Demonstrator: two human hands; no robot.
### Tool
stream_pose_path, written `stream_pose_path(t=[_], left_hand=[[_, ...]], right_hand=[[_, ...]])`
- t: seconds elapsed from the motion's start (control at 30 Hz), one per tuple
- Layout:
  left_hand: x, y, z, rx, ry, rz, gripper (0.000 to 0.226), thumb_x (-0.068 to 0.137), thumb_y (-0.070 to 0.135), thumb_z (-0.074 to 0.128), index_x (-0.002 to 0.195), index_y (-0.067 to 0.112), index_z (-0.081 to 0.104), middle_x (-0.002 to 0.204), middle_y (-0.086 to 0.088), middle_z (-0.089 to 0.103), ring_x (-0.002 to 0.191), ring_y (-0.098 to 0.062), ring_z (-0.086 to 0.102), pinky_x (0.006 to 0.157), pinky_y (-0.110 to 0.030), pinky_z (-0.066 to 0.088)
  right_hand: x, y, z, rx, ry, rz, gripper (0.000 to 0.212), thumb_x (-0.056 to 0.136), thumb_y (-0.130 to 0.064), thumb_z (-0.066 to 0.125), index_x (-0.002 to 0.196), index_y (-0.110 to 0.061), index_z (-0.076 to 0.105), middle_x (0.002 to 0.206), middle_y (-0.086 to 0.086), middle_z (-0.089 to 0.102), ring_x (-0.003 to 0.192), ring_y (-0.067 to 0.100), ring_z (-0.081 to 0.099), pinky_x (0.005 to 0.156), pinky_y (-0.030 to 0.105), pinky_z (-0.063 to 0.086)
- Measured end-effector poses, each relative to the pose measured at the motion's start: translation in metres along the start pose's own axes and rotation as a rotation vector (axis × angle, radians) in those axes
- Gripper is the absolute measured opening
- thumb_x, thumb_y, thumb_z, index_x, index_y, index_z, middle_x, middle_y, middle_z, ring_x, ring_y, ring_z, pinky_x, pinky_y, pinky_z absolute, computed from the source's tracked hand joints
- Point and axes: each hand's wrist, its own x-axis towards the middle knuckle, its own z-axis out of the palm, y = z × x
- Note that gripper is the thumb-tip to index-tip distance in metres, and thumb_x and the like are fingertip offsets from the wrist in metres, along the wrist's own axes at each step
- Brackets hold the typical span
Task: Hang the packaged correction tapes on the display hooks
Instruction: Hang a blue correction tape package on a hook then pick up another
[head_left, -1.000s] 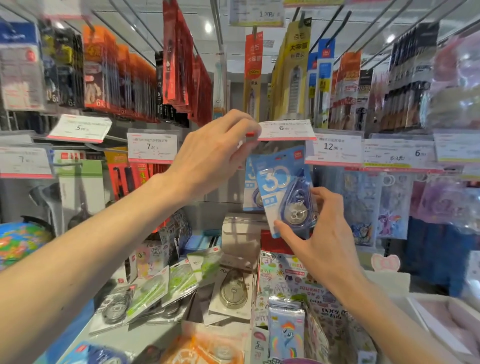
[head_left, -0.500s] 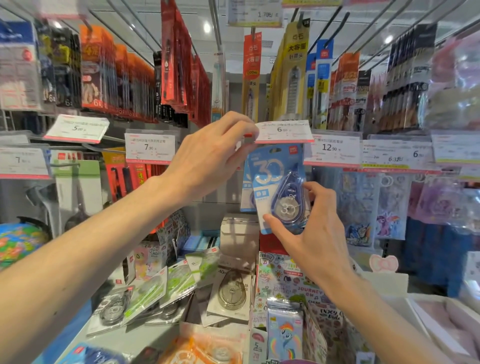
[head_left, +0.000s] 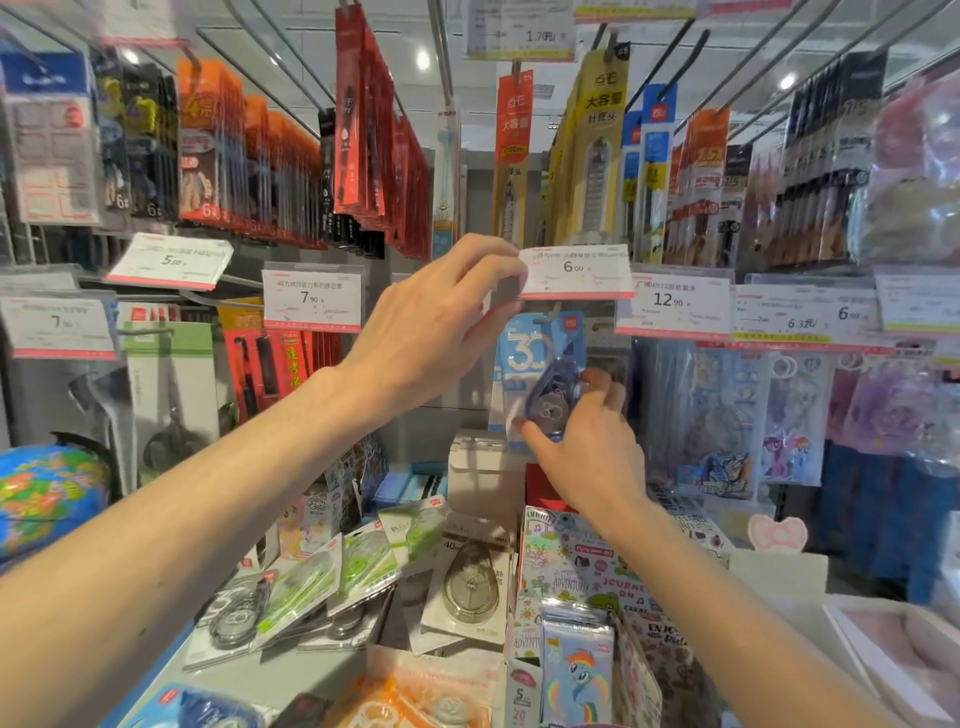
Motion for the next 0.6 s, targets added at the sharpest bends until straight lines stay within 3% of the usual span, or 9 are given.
stream_pose_path(t=[0.17,0.37,0.47,0.6], left_hand=[[-0.002,0.000,0.001,-0.002,0.009,-0.007,0.028,0.102,0.028,0.053,0.127,0.016,0.057,0.140,0.002,0.053,0.083,-0.012,0.063,0.055,-0.042,0.056],[-0.005,0.000,0.002,0.001,0.028,0.002,0.029,0.102,0.027,0.055,0.127,0.013,0.059,0.140,-0.001,0.055,0.083,-0.012,0.062,0.057,-0.042,0.057],[-0.011,-0.001,0.003,-0.001,0.021,-0.001,0.033,0.102,0.028,0.056,0.131,0.013,0.058,0.141,-0.001,0.054,0.085,-0.013,0.063,0.059,-0.042,0.057],[-0.030,-0.006,0.001,-0.034,-0.007,-0.047,0.037,0.104,0.034,0.052,0.136,0.016,0.055,0.140,0.001,0.053,0.084,-0.010,0.062,0.063,-0.040,0.059]], right_hand=[[0.015,-0.004,0.013,-0.014,-0.062,0.048,0.082,0.086,-0.056,0.064,0.140,-0.013,0.020,0.135,0.010,0.032,0.112,0.034,0.057,0.068,0.036,0.043],[0.013,-0.005,0.017,0.032,-0.049,0.059,0.079,0.084,-0.063,0.063,0.133,-0.016,0.022,0.130,0.009,0.035,0.108,0.035,0.058,0.069,0.038,0.046],[0.009,-0.003,0.016,0.024,-0.068,0.059,0.079,0.084,-0.066,0.059,0.134,-0.013,0.030,0.131,0.012,0.040,0.105,0.037,0.060,0.073,0.042,0.052],[-0.002,0.002,0.016,-0.003,-0.057,0.044,0.084,0.085,-0.065,0.059,0.139,-0.009,0.031,0.136,0.015,0.039,0.102,0.038,0.061,0.070,0.040,0.049]])
